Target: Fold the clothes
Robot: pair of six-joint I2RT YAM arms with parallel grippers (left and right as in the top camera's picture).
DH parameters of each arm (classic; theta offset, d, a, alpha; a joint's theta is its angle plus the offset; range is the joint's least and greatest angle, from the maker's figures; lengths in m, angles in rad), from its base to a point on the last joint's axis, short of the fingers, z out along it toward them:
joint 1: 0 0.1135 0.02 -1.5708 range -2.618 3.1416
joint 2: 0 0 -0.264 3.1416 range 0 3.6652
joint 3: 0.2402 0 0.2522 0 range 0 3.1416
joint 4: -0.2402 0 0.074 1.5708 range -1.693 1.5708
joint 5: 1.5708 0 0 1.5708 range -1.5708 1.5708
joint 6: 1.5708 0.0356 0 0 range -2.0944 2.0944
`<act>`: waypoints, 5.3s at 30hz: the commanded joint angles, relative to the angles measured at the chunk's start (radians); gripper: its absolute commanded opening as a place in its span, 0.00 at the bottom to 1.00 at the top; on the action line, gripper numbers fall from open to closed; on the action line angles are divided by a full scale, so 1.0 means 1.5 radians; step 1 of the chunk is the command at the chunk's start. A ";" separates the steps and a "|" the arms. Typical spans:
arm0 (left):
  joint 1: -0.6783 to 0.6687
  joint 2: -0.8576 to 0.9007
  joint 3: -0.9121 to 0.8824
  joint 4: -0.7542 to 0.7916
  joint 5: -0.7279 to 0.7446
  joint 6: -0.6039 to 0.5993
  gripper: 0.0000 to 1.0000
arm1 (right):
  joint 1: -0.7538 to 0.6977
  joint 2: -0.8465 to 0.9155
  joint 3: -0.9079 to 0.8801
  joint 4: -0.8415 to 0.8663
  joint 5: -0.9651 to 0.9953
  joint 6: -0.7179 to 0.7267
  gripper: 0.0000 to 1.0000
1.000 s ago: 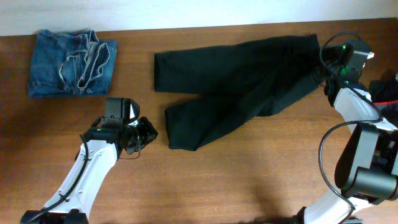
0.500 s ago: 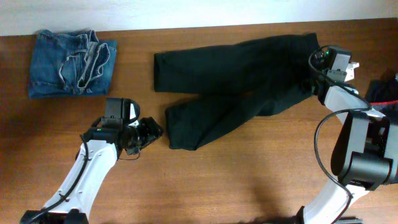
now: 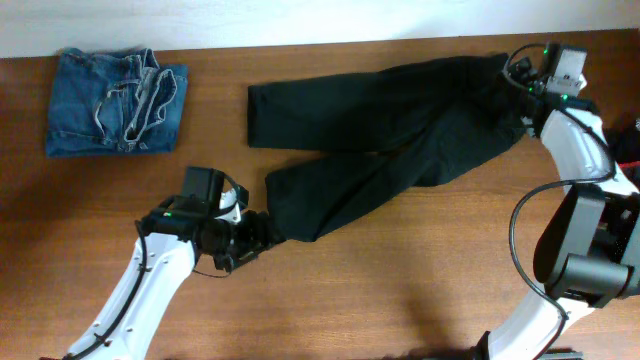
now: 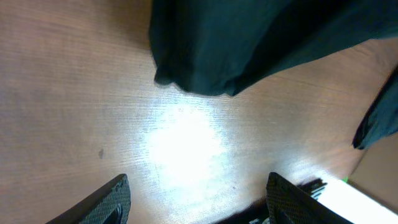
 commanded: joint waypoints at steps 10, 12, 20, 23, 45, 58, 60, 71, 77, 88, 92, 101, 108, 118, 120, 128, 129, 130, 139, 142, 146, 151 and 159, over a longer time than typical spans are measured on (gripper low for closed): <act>-0.032 0.031 0.005 0.059 -0.103 -0.248 0.71 | -0.040 -0.033 0.042 -0.106 -0.026 -0.025 0.99; -0.032 0.062 0.005 0.081 -0.068 -0.255 0.71 | -0.054 -0.038 0.042 -0.117 -0.042 -0.026 0.99; -0.032 0.180 0.005 0.165 0.019 -0.255 0.70 | -0.127 -0.070 0.042 -0.180 -0.085 -0.026 0.99; -0.032 0.193 0.005 0.182 0.030 -0.255 0.65 | -0.141 -0.086 0.042 -0.199 -0.092 -0.026 0.99; -0.031 0.018 0.049 0.202 0.072 -0.258 0.01 | -0.148 -0.127 0.042 -0.355 -0.092 -0.027 0.99; 0.069 0.009 0.076 0.301 -0.118 -0.258 0.01 | -0.145 -0.127 0.042 -0.418 -0.093 -0.051 0.99; 0.069 0.045 0.076 0.348 -0.119 -0.258 0.01 | -0.138 -0.127 0.042 -0.425 -0.092 -0.054 0.99; 0.069 0.124 0.076 0.360 -0.173 -0.293 0.01 | -0.055 -0.127 0.042 -0.421 -0.092 -0.046 1.00; 0.069 0.124 0.076 0.385 -0.258 -0.390 0.01 | 0.080 -0.127 0.041 -0.380 -0.095 -0.018 1.00; 0.069 0.124 0.076 0.383 -0.257 -0.372 0.06 | 0.392 -0.105 0.041 -0.270 -0.087 -0.665 0.99; 0.069 0.124 0.076 0.376 -0.258 -0.372 0.15 | 0.435 -0.076 0.041 -0.253 -0.087 -0.811 0.99; 0.069 0.124 0.076 0.374 -0.260 -0.262 0.99 | 0.479 -0.038 0.041 -0.237 -0.087 -0.870 0.99; 0.159 0.090 0.096 0.212 -0.315 -0.176 0.99 | 0.576 -0.038 0.041 -0.236 -0.026 -0.906 0.99; 0.418 0.033 0.097 0.096 -0.328 -0.157 0.99 | 0.643 -0.016 0.041 -0.165 -0.016 -0.912 0.99; 0.445 0.033 0.097 0.078 -0.322 -0.157 0.99 | 0.658 0.005 0.041 -0.153 -0.014 -0.927 0.99; 0.472 0.033 0.097 0.022 -0.321 -0.157 0.99 | 0.723 0.114 0.041 -0.041 0.058 -0.931 0.99; 0.472 0.033 0.097 0.022 -0.321 -0.157 0.99 | 0.733 0.115 0.041 -0.036 0.055 -0.931 0.99; 0.472 0.033 0.097 0.022 -0.321 -0.157 0.99 | 0.744 0.115 0.041 -0.028 0.053 -0.931 0.99; 0.472 0.033 0.097 0.024 -0.321 -0.157 0.99 | 0.792 0.136 0.041 0.021 0.054 -0.946 0.99; 0.472 0.033 0.097 0.023 -0.321 -0.157 0.99 | 0.785 0.157 0.041 0.047 0.064 -0.946 0.99; 0.472 0.033 0.097 0.021 -0.321 -0.157 0.99 | 0.777 0.168 0.041 0.110 0.089 -0.946 0.99; 0.472 0.033 0.097 0.021 -0.321 -0.157 0.99 | 0.762 0.169 0.041 0.132 0.088 -0.946 1.00; 0.472 0.033 0.097 0.022 -0.321 -0.157 0.99 | 0.740 0.187 0.041 0.132 0.083 -0.943 0.96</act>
